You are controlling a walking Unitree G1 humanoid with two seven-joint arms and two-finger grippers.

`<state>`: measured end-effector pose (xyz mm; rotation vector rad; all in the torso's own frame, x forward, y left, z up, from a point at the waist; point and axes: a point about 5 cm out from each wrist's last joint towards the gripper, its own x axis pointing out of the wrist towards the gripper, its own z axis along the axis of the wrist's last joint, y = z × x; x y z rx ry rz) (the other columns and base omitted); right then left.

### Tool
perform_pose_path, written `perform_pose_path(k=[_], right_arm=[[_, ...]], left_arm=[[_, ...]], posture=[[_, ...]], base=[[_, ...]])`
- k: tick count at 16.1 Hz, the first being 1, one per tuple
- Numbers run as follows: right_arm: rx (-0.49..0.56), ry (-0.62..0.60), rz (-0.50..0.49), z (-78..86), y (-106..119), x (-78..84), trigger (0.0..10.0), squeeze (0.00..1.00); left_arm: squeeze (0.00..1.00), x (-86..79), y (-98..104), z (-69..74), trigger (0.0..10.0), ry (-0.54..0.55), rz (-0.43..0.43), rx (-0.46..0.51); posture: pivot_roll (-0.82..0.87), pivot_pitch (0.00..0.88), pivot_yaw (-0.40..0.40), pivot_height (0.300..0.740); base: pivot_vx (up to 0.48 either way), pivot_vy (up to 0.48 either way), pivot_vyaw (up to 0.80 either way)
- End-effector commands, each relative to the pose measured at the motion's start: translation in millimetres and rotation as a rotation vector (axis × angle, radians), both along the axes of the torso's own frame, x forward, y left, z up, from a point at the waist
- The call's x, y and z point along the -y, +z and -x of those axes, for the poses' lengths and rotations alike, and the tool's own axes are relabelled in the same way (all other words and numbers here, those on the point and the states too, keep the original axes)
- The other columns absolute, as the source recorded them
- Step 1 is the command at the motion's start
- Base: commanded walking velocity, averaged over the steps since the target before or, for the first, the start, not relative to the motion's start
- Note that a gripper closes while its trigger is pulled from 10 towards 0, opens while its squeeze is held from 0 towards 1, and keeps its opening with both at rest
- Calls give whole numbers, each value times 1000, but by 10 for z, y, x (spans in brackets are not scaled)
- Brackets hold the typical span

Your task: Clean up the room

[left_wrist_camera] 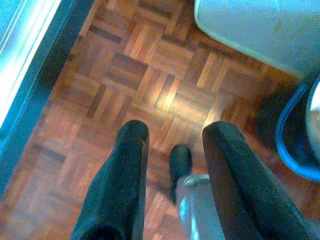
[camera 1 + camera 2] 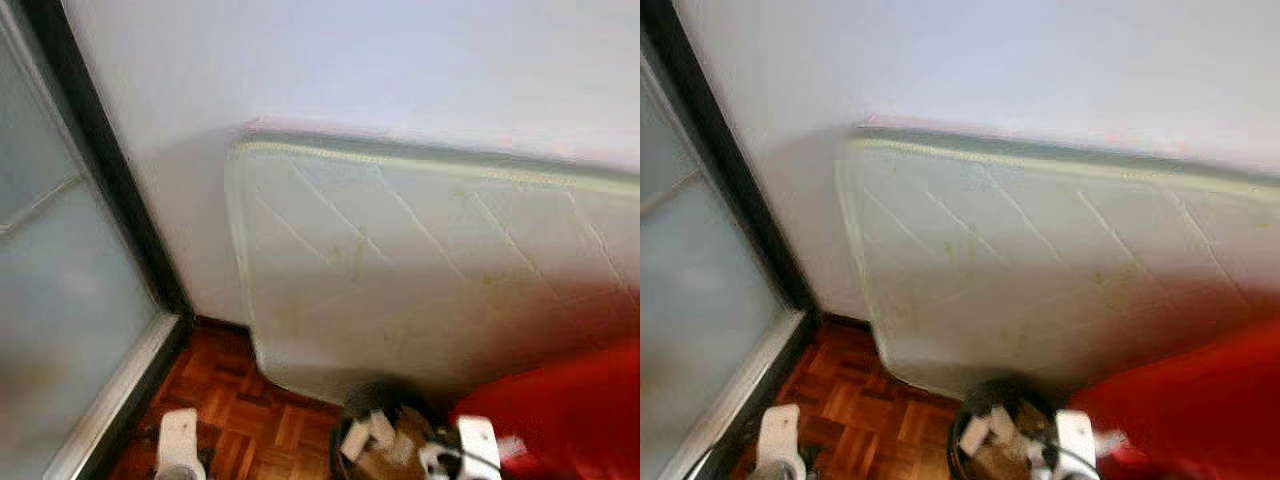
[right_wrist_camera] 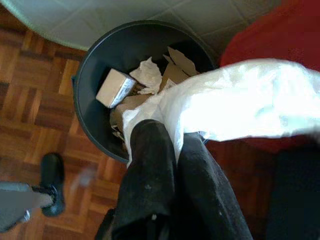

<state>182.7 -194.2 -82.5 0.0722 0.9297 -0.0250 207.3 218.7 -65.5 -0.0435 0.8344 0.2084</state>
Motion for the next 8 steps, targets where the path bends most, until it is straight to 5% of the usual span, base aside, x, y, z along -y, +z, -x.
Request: perform_pose_path(k=[1, 4, 8], right_arm=[[23, -1, -6, -73, 31, -38, 10000, 0], [30, -17, -16, -79, 34, -46, 10000, 0], [98, -10, -19, -124, 73, -52, 10000, 0]], left_arm=[[0, -40, -19, 47, 10000, 3, -8, -15], [0, -45, -13, 39, 10000, -11, -14, -15], [0, -57, 20, 10, 10000, -18, -40, 33]], posture=[[37, 0, -30, 740], [30, 0, -23, 740], [33, 0, -23, 740]], base=[[262, 0, 800], [271, 0, 0], [0, 0, 0]])
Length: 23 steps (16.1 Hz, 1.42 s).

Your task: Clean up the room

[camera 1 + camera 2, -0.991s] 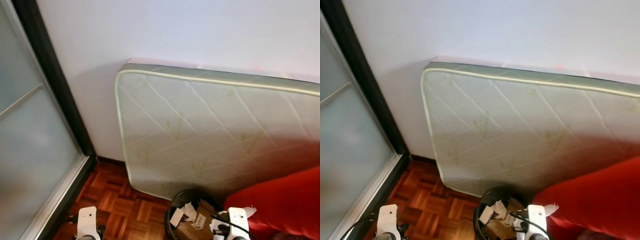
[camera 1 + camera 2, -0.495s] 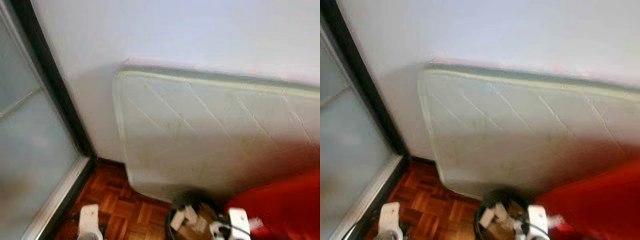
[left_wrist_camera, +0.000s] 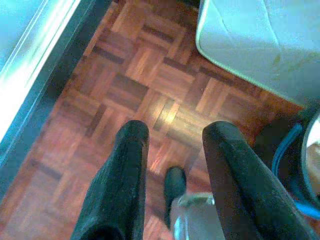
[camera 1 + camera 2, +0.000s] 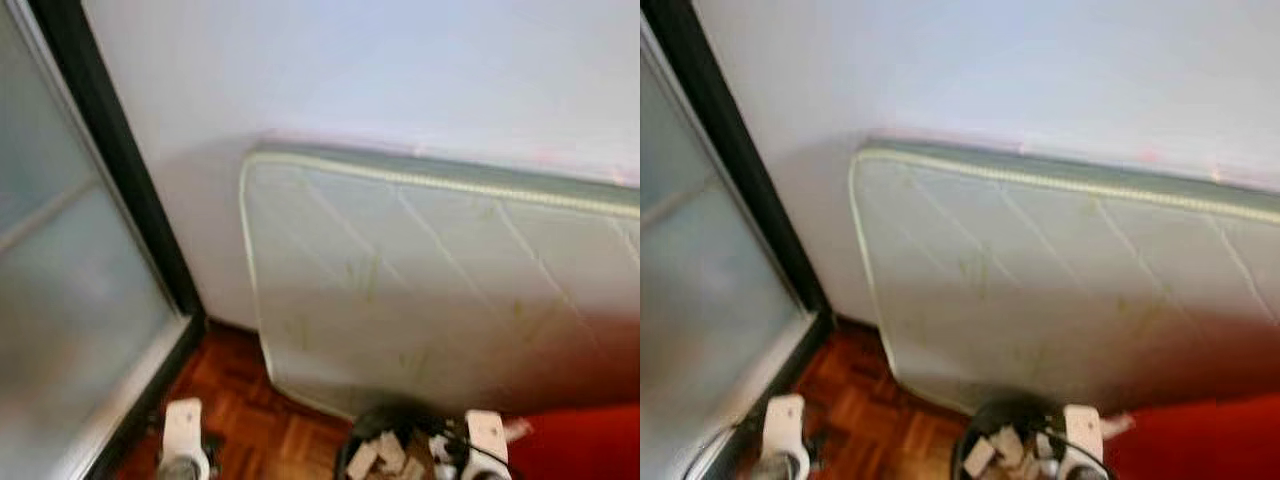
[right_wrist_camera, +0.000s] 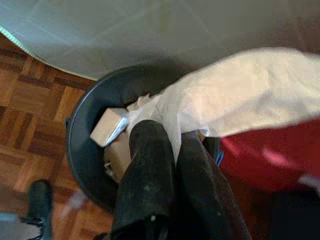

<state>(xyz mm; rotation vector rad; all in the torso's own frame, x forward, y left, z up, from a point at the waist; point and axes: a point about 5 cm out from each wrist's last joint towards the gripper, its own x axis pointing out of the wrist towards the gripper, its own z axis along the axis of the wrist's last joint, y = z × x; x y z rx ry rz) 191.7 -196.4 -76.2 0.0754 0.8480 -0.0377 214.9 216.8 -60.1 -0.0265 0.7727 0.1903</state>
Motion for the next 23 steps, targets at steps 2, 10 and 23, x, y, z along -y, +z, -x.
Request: perform_pose_path(k=[2, 10, 23], right_arm=[[58, 22, -19, -59, 36, -76, 10000, 0], [504, 161, -57, -734, 617, -330, 10000, 0], [364, 171, 14, -547, 422, -229, 10000, 0]], left_arm=[[0, -88, -11, 72, 10000, 25, -40, 13], [0, -220, 754, -556, 10000, -19, -124, 566], [0, -201, 795, -540, 10000, -19, -138, 608]], posture=[[42, 0, -25, 740], [39, 0, -7, 740], [59, 0, -26, 660]], base=[[0, 0, 0], [0, 0, 0], [0, 0, 0]])
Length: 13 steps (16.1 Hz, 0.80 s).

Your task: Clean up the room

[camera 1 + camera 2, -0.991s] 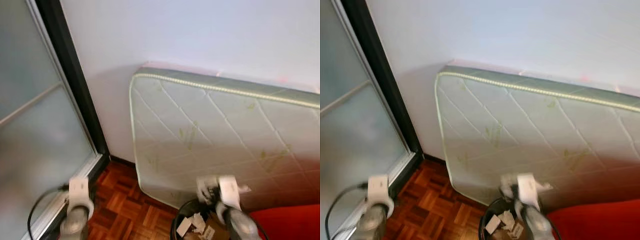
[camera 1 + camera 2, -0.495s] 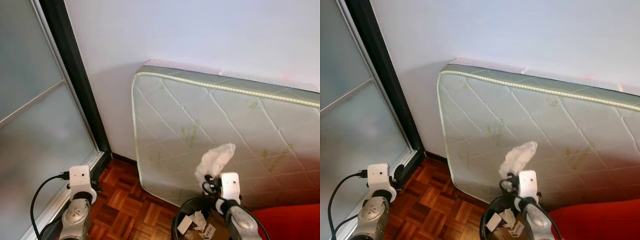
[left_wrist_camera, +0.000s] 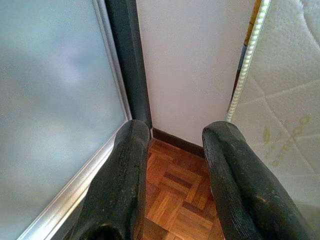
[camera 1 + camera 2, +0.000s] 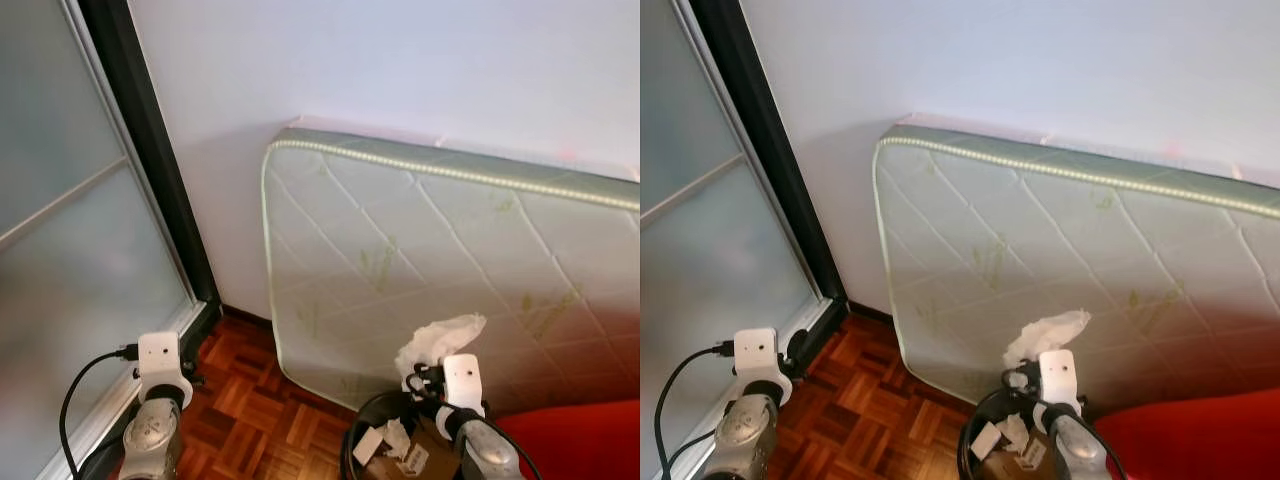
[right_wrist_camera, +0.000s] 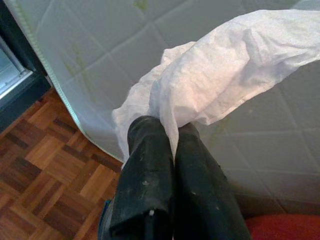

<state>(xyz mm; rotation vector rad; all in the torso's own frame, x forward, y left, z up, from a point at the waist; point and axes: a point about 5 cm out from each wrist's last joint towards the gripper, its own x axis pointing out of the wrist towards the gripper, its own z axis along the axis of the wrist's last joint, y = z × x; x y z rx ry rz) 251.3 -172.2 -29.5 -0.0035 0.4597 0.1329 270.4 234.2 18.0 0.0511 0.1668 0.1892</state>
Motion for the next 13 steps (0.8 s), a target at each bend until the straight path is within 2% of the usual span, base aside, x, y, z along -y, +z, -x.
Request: perform_pose_path(k=[1, 3, 7, 8, 12, 13], right_arm=[[-35, -3, 5, 62, -56, 14, 10000, 0], [-42, -1, 5, 96, -78, 16, 10000, 0], [-110, -5, 26, 176, -162, 27, 10000, 0], [-141, 7, 39, 192, -189, 11, 10000, 0], [-192, -5, -1, 104, -172, -42, 10000, 0], [-184, 17, -10, 31, -126, -72, 10000, 0]], left_arm=[[0, -31, 12, 20, 10000, 15, -4, 13], [0, -49, 9, 35, 10000, 21, -5, 12], [0, -55, -45, 51, 10000, 36, -1, -32], [0, -67, -66, 45, 10000, 62, 28, -50], [0, -70, -45, -29, 10000, 71, 36, -69], [0, -50, -16, -78, 10000, 61, 42, -65]], posture=[[59, 0, -26, 650], [62, 0, -27, 631], [85, 6, -40, 631], [91, 13, -45, 631], [101, 9, -41, 631], [111, 2, -41, 631]], base=[[0, 0, 0], [0, 0, 0], [0, 0, 0], [0, 0, 0], [0, 0, 0], [0, 0, 0]])
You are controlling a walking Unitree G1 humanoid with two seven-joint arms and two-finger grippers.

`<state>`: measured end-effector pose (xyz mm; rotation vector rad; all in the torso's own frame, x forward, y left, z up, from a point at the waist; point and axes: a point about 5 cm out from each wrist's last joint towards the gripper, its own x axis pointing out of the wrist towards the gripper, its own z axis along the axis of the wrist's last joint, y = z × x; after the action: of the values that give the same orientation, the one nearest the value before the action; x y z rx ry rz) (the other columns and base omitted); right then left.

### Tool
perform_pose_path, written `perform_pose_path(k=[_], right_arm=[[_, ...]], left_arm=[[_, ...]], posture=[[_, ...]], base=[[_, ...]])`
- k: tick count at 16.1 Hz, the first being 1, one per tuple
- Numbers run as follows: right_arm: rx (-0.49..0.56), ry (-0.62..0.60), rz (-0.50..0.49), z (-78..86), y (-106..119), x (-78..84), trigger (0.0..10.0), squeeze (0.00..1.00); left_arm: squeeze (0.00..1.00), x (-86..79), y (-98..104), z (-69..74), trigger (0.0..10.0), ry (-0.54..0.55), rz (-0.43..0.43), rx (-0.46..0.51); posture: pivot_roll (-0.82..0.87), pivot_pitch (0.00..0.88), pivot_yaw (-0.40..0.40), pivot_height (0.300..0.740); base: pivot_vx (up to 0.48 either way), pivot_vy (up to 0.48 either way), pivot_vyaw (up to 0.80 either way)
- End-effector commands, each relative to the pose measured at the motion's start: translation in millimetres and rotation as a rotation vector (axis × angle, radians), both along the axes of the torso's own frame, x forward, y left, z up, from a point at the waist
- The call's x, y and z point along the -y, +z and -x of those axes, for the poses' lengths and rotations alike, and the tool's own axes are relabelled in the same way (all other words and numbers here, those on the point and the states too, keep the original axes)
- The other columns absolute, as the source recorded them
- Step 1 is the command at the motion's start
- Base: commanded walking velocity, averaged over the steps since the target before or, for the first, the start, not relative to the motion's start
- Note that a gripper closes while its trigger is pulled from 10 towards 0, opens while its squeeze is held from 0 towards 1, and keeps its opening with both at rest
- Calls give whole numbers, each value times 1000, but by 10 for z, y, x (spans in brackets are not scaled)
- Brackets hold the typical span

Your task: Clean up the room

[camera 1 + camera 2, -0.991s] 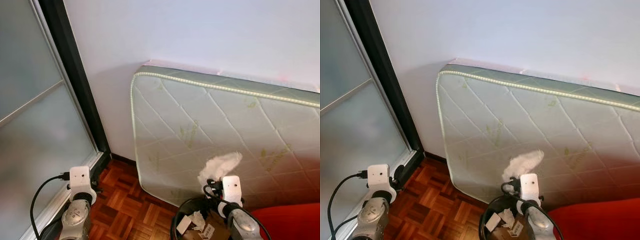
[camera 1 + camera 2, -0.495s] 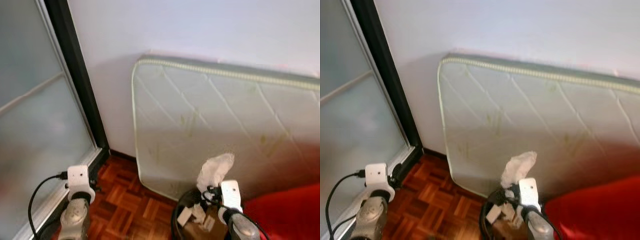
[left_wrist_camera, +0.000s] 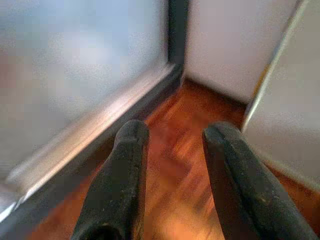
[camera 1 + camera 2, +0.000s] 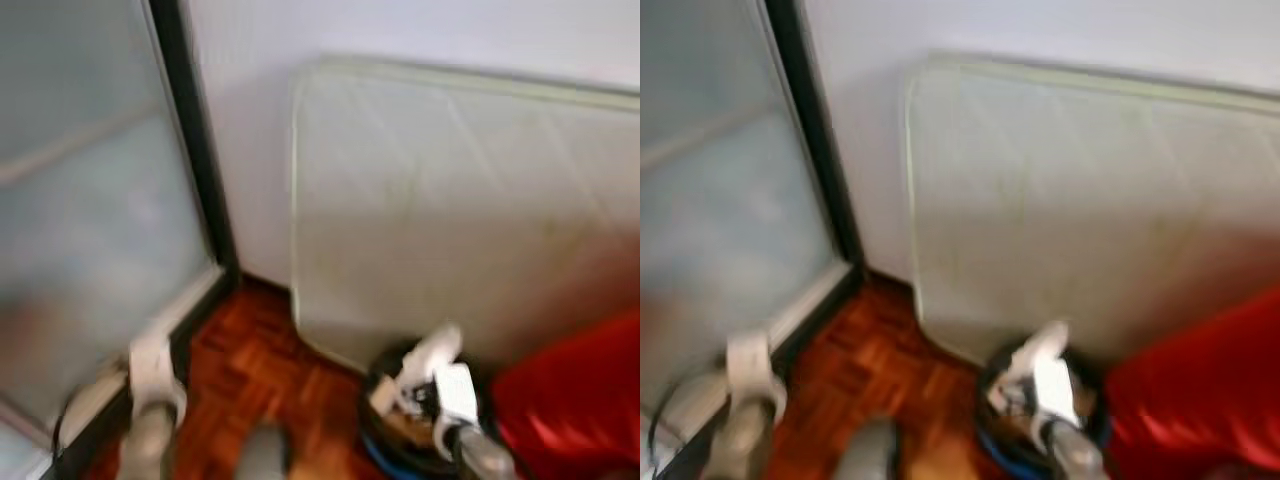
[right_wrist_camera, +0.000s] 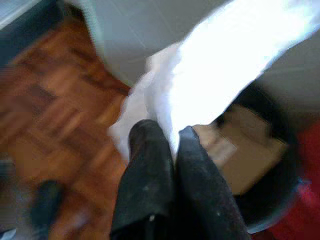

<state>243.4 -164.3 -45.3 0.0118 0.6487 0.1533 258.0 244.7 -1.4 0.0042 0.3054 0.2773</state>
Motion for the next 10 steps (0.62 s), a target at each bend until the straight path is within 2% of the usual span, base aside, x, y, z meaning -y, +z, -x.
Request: perform_pose_path(k=[1, 4, 7, 10], right_arm=[[9, 0, -6, -78, 51, 3, 10000, 0], [8, 7, 3, -131, 87, 36, 10000, 0], [-4, -28, 34, -157, 109, 166, 10000, 0], [5, -77, 27, -202, 143, 191, 10000, 0]], left_arm=[[0, 59, 195, -225, 10000, -36, -10, 71], [0, 76, 210, -251, 10000, -35, -3, 78], [0, 189, 173, -257, 10000, -50, 21, 74], [0, 174, 174, -252, 10000, -59, 16, 73]], posture=[[113, 2, -43, 631], [114, 6, -68, 631], [106, 18, -94, 631], [84, 34, -75, 631]], base=[[0, 0, 0], [0, 0, 0], [0, 0, 0], [80, 0, 0]])
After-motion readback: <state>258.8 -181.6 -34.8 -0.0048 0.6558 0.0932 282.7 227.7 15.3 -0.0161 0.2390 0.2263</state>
